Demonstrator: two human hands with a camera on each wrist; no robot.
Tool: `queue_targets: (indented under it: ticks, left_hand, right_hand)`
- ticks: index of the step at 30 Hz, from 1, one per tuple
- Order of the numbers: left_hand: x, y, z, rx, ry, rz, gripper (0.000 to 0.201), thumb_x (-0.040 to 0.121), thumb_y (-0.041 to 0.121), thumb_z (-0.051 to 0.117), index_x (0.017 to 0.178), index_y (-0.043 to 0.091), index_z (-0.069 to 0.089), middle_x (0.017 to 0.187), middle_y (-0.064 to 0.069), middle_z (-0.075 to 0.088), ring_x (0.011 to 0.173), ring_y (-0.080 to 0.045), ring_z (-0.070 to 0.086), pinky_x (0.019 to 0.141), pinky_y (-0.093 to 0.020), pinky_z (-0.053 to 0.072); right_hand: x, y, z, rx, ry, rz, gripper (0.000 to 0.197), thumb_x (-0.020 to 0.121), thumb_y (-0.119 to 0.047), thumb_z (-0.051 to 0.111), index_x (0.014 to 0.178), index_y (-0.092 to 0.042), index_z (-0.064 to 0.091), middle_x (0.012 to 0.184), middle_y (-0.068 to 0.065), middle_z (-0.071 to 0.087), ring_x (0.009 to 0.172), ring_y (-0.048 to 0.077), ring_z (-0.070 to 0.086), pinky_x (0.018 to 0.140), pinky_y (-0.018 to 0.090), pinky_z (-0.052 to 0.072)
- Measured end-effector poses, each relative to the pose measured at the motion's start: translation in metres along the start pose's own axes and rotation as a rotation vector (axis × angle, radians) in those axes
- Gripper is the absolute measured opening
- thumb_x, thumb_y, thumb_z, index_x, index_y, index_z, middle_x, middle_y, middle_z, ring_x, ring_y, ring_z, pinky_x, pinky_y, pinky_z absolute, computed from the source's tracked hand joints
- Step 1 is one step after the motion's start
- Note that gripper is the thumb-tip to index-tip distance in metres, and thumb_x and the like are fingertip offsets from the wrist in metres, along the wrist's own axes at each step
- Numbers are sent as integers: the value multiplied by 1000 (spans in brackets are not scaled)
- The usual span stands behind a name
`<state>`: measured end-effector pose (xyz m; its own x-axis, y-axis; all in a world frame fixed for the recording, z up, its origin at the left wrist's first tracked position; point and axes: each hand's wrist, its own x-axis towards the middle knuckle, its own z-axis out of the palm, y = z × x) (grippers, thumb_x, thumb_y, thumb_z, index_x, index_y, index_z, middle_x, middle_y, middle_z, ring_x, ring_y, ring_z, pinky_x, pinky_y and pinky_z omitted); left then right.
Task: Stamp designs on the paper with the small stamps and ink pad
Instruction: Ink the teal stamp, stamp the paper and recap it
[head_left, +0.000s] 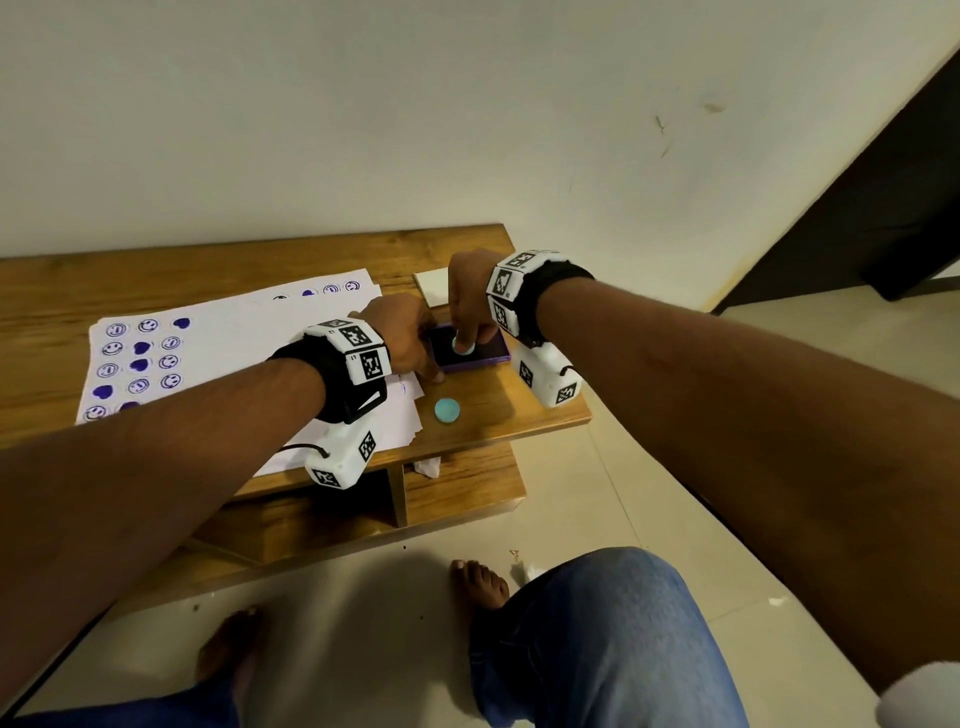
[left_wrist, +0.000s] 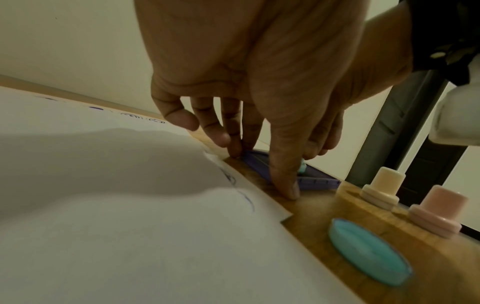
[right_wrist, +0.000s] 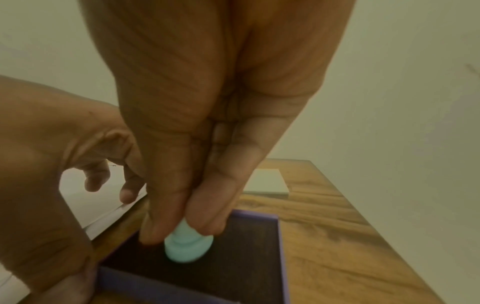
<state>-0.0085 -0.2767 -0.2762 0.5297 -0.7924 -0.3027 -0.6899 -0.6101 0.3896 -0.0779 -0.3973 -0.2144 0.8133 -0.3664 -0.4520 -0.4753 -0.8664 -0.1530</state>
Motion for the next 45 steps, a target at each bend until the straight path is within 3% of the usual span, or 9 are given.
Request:
queue_targets:
  ticks: [8,12,17,21,25,29,33,39,45]
  left_hand:
    - [-6,2,4,-33,26,0,51,56,39,89,100,22,71,89,0,70,83,-25,64,73,-33,52]
    - [-21,0,1,-32,113,-19,48,62,41,85,102,23,67,99,-2,69,89,-26,62,73,-33,47]
    - [-59,-26,-14,-138,302,-119,58,79,46,72,130,24,57,127,5,62,119,-25,56,102,-47,41]
    - [-113,-72,-30,-444,465,-215,51,81,40,73,127,22,60,125,4,63,114,-21,59,97,-33,44]
    - [-177,-129,-35,-479,575,-349,50,83,38,71,129,19,61,133,-3,60,118,-24,57,96,-34,43]
    - [-218,-170,-22,-521,619,-474,46,84,36,70,126,18,64,130,-7,62,116,-26,59,93,-35,45]
    - [-243,-186,-8,-577,617,-556,57,83,41,69,134,18,57,140,-5,55,129,-25,50,105,-38,40]
    - [-244,-197,6,-395,579,-586,83,77,53,71,142,10,44,149,-12,41,138,-31,35,113,-43,28]
    - [-230,-198,5,-314,529,-611,77,74,63,65,136,21,48,150,-7,39,140,-31,30,117,-49,16]
  right_hand:
    - [-3,5,11,19,78,28,34,57,-27,96,79,-12,74,75,3,76,69,22,76,72,42,64]
    - [-12,7,22,38,175,34,27,65,-29,92,85,-16,80,85,3,76,78,22,73,76,37,63]
    - [-32,16,17,163,400,54,32,77,-36,84,104,-19,78,109,2,73,103,20,67,80,23,46]
    - [-43,13,7,286,480,52,33,78,-37,82,107,-21,78,108,-1,74,100,16,67,81,23,46]
    - [-49,-21,9,296,481,-41,30,79,-33,82,106,-21,78,98,-2,72,89,12,63,71,18,41]
    - [-49,-72,24,284,434,-138,31,81,-32,78,110,-20,77,102,-1,74,93,16,67,79,24,46]
    - [-51,-132,42,269,382,-267,29,84,-32,73,112,-26,74,100,-6,75,93,17,69,88,32,52]
    - [-42,-197,59,226,340,-358,29,82,-34,77,109,-26,72,93,-9,75,93,12,66,86,26,47]
    - [-24,-228,65,205,311,-327,25,76,-37,82,95,-22,75,89,-6,74,89,13,67,77,26,48]
